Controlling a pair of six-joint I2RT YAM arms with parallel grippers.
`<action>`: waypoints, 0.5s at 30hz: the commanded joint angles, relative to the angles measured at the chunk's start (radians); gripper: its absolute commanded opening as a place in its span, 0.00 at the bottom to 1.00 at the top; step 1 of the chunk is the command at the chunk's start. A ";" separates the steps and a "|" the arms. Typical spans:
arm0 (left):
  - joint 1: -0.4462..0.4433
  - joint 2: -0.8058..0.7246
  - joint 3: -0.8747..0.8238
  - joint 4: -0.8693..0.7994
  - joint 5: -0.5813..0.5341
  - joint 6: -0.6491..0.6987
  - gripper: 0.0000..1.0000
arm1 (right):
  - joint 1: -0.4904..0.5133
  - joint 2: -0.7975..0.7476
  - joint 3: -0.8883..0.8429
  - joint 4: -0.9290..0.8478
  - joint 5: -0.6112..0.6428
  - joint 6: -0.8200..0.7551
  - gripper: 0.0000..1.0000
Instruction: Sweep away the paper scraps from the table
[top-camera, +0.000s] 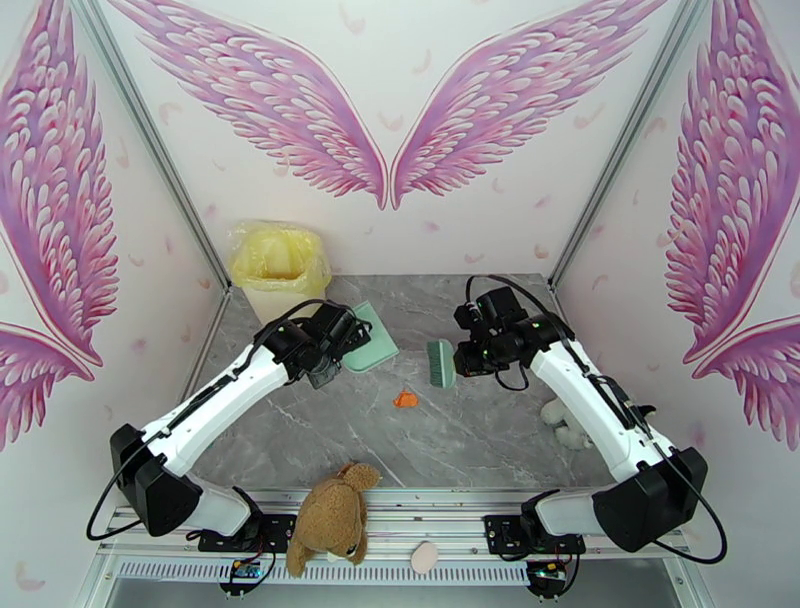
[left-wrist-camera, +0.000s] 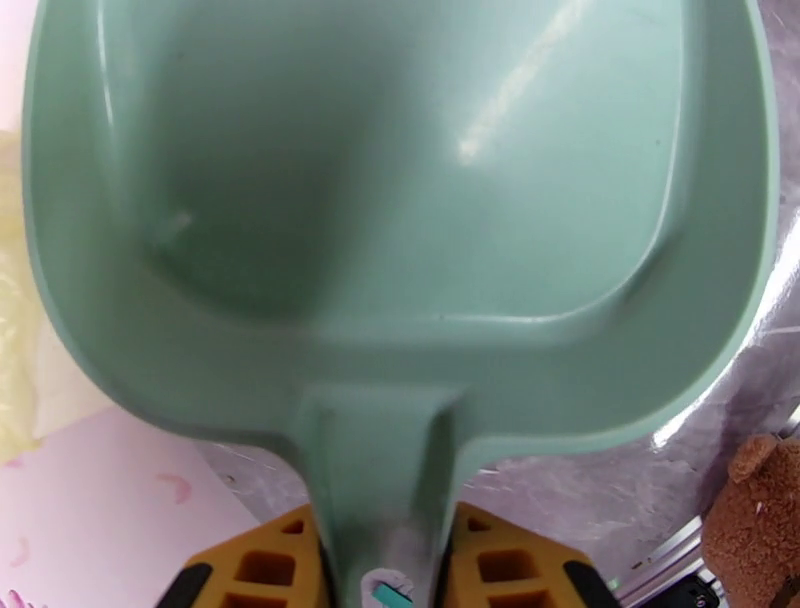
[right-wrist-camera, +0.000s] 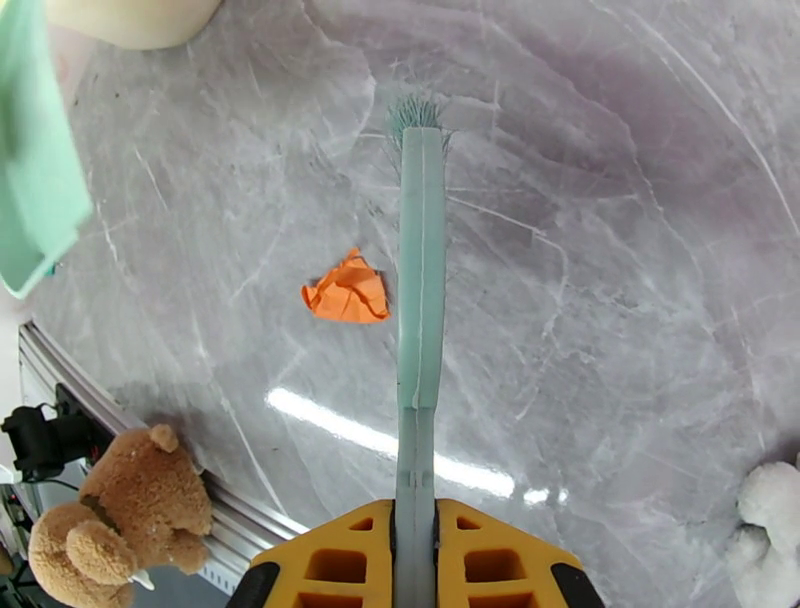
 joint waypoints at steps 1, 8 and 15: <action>0.012 0.069 -0.031 0.008 0.079 -0.032 0.00 | -0.005 0.006 0.031 -0.015 0.021 0.020 0.00; 0.027 0.236 -0.046 0.124 0.166 -0.027 0.00 | -0.004 0.000 0.024 -0.018 0.027 0.027 0.00; 0.045 0.444 0.022 0.182 0.182 -0.035 0.00 | -0.005 -0.003 0.030 -0.033 0.044 0.016 0.00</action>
